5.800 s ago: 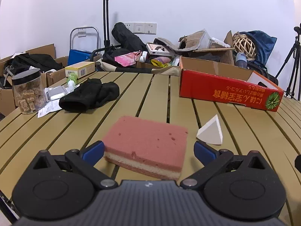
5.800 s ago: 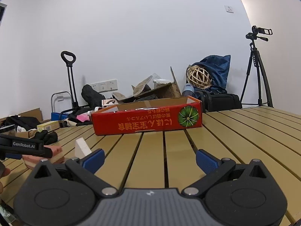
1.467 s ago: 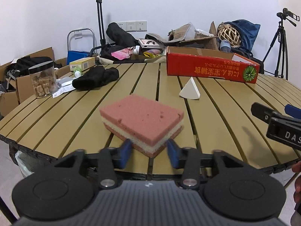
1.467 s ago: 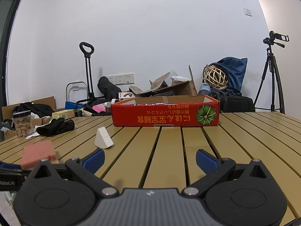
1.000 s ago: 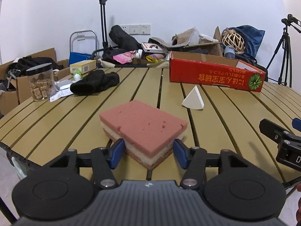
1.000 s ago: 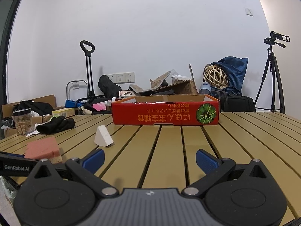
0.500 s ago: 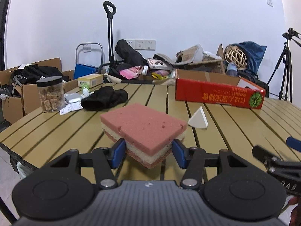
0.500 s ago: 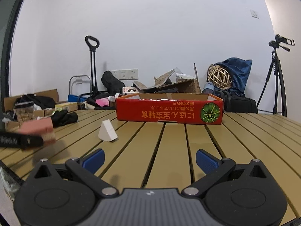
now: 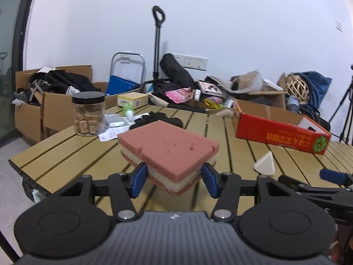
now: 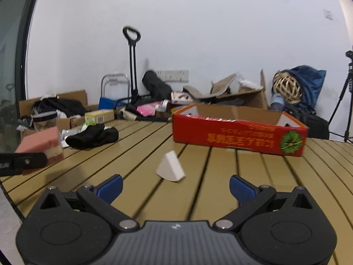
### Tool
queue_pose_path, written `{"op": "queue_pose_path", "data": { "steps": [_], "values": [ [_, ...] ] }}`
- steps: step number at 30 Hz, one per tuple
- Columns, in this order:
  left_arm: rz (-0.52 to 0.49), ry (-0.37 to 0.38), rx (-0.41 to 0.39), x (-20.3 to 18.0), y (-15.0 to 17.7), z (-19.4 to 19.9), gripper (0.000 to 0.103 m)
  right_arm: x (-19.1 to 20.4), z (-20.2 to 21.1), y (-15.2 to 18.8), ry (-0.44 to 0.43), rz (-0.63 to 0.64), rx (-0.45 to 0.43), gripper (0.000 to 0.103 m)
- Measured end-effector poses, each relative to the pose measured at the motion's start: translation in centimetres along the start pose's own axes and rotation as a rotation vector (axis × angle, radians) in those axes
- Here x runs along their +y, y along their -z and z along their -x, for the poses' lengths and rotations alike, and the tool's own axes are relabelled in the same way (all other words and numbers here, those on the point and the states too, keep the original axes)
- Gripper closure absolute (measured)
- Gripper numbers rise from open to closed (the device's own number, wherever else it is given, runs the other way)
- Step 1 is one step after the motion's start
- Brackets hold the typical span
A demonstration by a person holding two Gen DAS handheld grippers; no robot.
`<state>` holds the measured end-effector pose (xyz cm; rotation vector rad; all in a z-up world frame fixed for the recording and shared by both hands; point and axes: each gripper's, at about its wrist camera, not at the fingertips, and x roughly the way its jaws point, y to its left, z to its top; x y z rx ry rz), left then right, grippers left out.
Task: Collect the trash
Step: 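Close the right gripper on the white triangular foam while the left gripper holds the sponge, then carry the sponge and white foam piece down to the black bin with both grippers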
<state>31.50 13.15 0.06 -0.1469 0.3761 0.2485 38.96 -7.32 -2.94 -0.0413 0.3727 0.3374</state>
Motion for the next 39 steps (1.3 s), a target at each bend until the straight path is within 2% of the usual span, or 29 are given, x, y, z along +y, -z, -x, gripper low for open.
{"op": "queue_pose_path", "data": {
  "steps": [3, 5, 13, 18, 22, 29, 39],
  "values": [
    [0.021, -0.015, -0.006, 1.2, -0.6, -0.1, 0.048, 0.9, -2.0, -1.2, -0.003, 0.000, 0.057, 0.005],
    [0.030, -0.024, -0.006, 1.8, -0.8, -0.3, 0.048, 1.4, -3.1, -1.9, 0.004, -0.003, 0.086, 0.020],
    [0.071, -0.050, -0.002, 3.7, -1.4, -0.8, 0.048, 2.1, -7.5, -3.6, 0.053, -0.027, 0.189, 0.031],
    [0.077, -0.055, -0.004, 4.0, -1.6, -0.9, 0.048, 2.5, -9.6, -4.2, 0.088, -0.014, 0.229, 0.047],
    [0.079, -0.054, -0.004, 4.0, -1.6, -0.8, 0.048, 2.4, -10.7, -4.2, 0.117, -0.019, 0.268, 0.070],
    [0.078, -0.042, -0.004, 4.0, -1.6, -0.6, 0.048, 2.3, -9.7, -4.0, 0.113, -0.026, 0.243, 0.078],
    [0.077, -0.015, -0.013, 3.4, -1.5, 0.2, 0.048, 1.5, -6.6, -3.9, 0.100, -0.033, 0.202, 0.080]
  ]
}}
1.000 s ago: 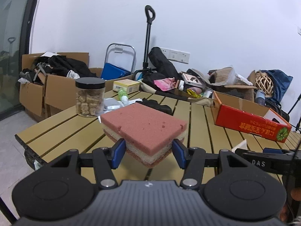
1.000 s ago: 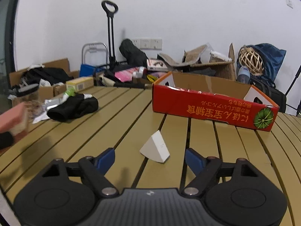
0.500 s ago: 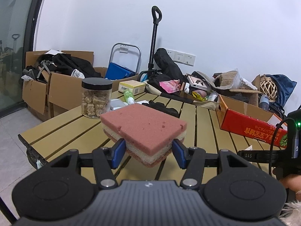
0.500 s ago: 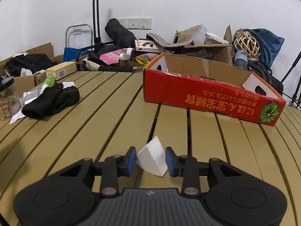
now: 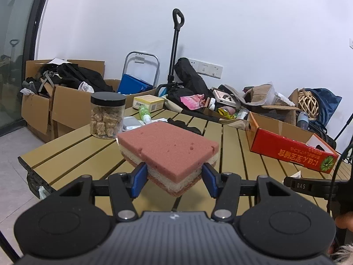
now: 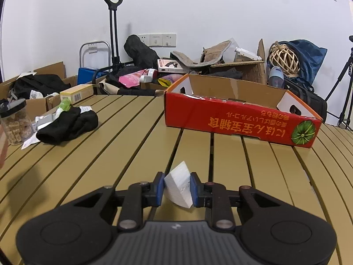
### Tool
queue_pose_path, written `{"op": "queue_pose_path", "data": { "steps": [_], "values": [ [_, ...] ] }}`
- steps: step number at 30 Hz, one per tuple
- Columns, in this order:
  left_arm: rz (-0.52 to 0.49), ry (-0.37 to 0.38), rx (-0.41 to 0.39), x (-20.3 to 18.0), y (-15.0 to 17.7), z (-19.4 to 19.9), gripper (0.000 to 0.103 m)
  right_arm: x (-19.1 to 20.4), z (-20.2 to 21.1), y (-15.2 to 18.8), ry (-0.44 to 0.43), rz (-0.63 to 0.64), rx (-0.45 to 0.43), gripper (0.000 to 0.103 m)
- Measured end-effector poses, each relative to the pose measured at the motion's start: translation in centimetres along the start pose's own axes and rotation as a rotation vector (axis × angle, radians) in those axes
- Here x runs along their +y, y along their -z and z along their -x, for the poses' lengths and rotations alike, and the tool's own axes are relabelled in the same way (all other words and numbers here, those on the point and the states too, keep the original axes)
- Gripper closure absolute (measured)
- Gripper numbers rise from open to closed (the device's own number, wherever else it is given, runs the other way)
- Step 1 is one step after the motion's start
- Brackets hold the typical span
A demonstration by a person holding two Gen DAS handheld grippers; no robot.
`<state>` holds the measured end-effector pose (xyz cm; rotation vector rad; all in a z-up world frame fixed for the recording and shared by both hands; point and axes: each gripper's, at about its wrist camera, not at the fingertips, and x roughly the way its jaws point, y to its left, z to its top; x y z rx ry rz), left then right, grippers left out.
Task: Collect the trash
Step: 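Carry the sponge and white foam piece down to the black bin with both grippers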
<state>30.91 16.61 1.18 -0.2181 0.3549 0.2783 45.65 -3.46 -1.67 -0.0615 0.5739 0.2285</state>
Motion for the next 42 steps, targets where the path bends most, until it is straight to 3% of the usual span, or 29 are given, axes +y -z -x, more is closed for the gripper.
{"op": "queue_pose_path", "data": {
  "steps": [9, 25, 36, 42],
  "values": [
    [-0.009, 0.063, -0.005, -1.1, 0.8, 2.3, 0.048, -2.1, 5.2, 2.2, -0.021, -0.027, -0.032, 0.080],
    [-0.092, 0.152, -0.062, -3.1, 3.5, 9.8, 0.048, -6.7, 16.6, 10.3, -0.045, -0.043, -0.054, 0.080],
    [-0.174, 0.215, 0.010, -4.5, 9.0, 14.5, 0.048, -8.2, 21.2, 16.5, -0.067, -0.058, 0.006, 0.080],
    [-0.225, 0.242, 0.089, -4.8, 12.4, 16.4, 0.048, -8.9, 22.5, 19.7, -0.072, -0.079, 0.062, 0.080]
  ]
}}
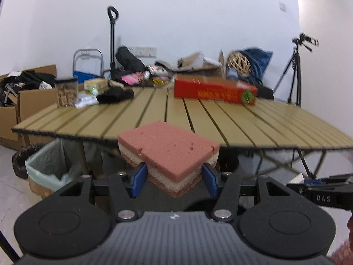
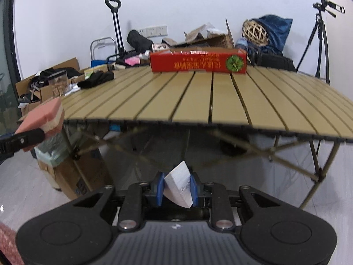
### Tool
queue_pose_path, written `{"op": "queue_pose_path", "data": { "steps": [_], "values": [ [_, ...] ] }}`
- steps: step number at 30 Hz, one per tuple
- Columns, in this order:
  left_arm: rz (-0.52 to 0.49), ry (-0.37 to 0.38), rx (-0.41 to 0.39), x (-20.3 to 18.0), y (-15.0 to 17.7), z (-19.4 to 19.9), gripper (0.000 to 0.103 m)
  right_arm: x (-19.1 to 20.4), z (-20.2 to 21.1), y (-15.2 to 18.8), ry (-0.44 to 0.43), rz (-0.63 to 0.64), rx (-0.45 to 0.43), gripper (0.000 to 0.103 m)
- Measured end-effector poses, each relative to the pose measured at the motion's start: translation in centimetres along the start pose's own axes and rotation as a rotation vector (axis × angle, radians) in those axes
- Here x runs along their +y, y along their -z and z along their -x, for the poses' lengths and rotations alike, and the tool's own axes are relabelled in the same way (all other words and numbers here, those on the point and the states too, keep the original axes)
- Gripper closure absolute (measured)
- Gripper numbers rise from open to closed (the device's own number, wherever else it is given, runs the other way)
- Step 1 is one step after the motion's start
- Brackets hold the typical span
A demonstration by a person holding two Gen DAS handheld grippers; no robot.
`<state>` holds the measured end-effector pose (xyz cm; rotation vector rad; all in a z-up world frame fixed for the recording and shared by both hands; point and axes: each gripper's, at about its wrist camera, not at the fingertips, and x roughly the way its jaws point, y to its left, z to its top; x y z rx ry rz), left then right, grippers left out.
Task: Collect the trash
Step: 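Carry the sponge and white foam piece down to the black bin with both grippers, then open the right gripper to drop the white foam piece into the bin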
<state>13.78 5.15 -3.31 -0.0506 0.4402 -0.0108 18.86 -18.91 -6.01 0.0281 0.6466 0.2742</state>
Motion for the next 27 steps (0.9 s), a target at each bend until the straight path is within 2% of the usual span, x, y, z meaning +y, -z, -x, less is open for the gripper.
{"op": "queue_pose_path", "data": {
  "steps": [9, 16, 27],
  "values": [
    [-0.063, 0.037, 0.145, -2.0, 4.9, 0.8, 0.048, 0.1, 0.3, 4.6, -0.027, -0.016, 0.095, 0.080],
    [-0.088, 0.050, 0.227, -2.8, 6.8, 0.3, 0.048, 0.3, -0.5, 7.3, -0.049, -0.011, 0.169, 0.080],
    [-0.045, 0.034, 0.322, -2.4, 7.4, -2.7, 0.048, 0.0, -3.5, 7.1, -0.065, 0.014, 0.197, 0.080]
  ]
}}
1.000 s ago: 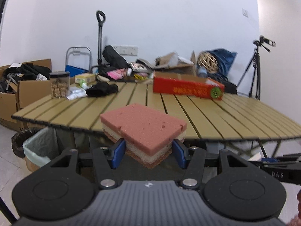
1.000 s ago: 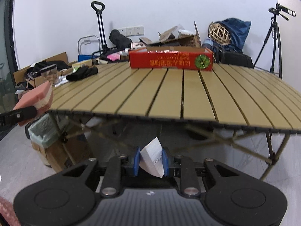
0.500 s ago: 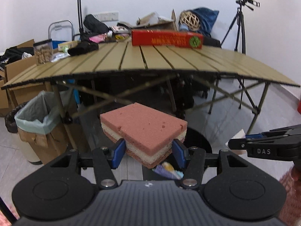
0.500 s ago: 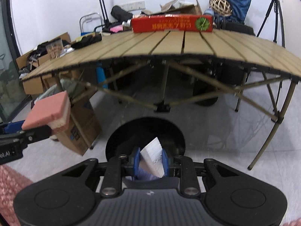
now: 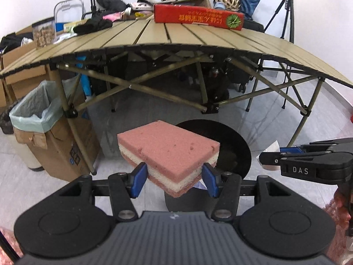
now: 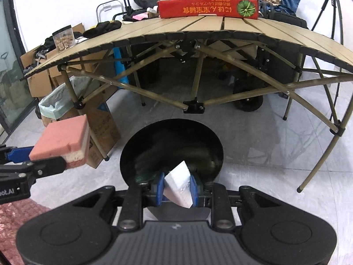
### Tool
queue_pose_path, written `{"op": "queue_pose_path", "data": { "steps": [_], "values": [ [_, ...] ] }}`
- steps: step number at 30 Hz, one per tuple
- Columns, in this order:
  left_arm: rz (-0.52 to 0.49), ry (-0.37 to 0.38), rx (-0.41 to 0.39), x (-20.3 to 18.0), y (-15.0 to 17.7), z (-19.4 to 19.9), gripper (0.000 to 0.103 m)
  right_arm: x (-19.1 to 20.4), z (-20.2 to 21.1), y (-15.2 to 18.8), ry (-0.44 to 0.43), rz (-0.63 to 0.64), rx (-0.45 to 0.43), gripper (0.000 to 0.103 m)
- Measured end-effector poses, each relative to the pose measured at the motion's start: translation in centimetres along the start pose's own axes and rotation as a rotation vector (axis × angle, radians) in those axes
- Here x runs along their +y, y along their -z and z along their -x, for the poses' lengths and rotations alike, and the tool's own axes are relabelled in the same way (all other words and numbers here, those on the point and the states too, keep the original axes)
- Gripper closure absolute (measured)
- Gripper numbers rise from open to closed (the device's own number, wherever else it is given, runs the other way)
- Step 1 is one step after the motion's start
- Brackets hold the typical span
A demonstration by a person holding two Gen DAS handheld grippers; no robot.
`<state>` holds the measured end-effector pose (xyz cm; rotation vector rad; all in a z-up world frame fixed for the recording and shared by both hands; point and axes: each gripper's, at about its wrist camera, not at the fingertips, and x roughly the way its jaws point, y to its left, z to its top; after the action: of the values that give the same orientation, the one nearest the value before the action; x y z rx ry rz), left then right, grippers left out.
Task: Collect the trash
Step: 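Open the right gripper to drop the white foam piece into the bin, then lower the pink sponge into the black bin and open the left gripper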
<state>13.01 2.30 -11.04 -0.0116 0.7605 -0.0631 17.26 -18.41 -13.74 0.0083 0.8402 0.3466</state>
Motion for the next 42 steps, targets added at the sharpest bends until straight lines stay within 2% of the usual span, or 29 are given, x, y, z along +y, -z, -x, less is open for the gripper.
{"op": "queue_pose_path", "data": {
  "steps": [11, 17, 21, 22, 25, 27, 29, 30, 32, 35, 42],
  "values": [
    [0.056, -0.034, 0.033, 1.0, -2.3, -3.2, 0.048, 0.1, -5.0, -3.4, -0.010, 0.077, -0.016, 0.080],
    [0.077, -0.045, 0.022, 1.6, -3.8, -4.4, 0.048, 0.1, -7.6, -4.9, -0.015, 0.098, -0.023, 0.079],
    [0.086, -0.052, 0.025, 2.1, -4.1, -4.8, 0.048, 0.4, -8.6, -5.6, -0.011, 0.115, -0.019, 0.075],
    [0.089, -0.052, 0.027, 2.2, -4.2, -4.8, 0.048, 0.4, -8.8, -5.8, -0.007, 0.114, -0.015, 0.071],
    [0.099, -0.051, 0.029, 2.5, -4.1, -4.8, 0.048, 0.3, -9.3, -6.0, 0.007, 0.104, -0.014, 0.067],
    [0.100, -0.051, 0.025, 2.5, -4.1, -4.7, 0.048, 0.2, -9.4, -6.0, 0.018, 0.099, -0.012, 0.056],
    [0.098, -0.050, 0.020, 2.4, -4.1, -4.5, 0.048, 0.1, -9.4, -6.0, 0.025, 0.094, -0.011, 0.034],
    [0.096, -0.050, 0.018, 2.3, -4.1, -4.5, 0.048, 0.1, -9.4, -5.9, 0.026, 0.096, -0.013, 0.031],
    [0.093, -0.049, 0.017, 2.2, -4.1, -4.4, 0.048, 0.1, -9.2, -5.9, 0.030, 0.102, -0.022, 0.017],
    [0.090, -0.049, 0.016, 2.2, -4.0, -4.4, 0.048, -0.1, -8.8, -5.9, 0.047, 0.100, -0.033, 0.001],
    [0.079, -0.050, 0.026, 1.9, -3.7, -4.4, 0.048, -0.5, -8.7, -5.7, 0.095, 0.093, -0.011, 0.000]
  ]
}}
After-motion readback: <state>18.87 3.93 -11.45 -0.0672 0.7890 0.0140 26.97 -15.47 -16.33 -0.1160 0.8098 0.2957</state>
